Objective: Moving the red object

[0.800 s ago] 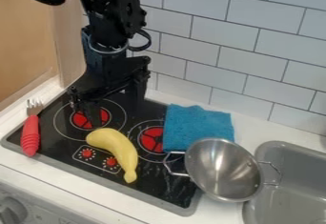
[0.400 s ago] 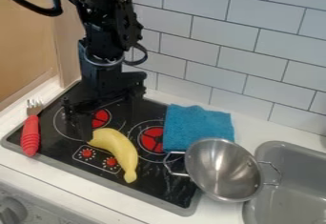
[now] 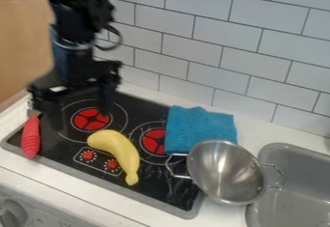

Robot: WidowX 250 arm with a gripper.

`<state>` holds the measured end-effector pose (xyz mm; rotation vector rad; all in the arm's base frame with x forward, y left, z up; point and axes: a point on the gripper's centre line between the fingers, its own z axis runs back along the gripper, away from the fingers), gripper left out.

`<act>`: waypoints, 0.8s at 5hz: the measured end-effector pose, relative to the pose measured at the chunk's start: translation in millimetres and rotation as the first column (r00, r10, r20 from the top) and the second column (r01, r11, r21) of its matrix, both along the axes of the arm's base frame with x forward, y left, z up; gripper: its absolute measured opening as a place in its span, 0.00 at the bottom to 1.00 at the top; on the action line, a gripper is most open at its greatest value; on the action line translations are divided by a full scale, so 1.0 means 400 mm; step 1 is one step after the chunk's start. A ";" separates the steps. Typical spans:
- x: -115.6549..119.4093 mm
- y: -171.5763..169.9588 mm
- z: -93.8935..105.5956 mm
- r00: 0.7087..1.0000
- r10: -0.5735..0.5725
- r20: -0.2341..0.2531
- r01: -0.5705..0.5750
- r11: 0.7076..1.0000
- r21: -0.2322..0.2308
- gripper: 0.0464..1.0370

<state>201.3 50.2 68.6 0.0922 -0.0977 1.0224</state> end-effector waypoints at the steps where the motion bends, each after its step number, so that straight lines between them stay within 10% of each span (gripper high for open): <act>1: -0.020 0.046 0.019 1.000 -0.016 0.003 0.016 1.000 -0.003 0.96; 4: -0.043 0.171 -0.038 0.982 -0.179 -0.061 0.181 0.983 0.029 0.96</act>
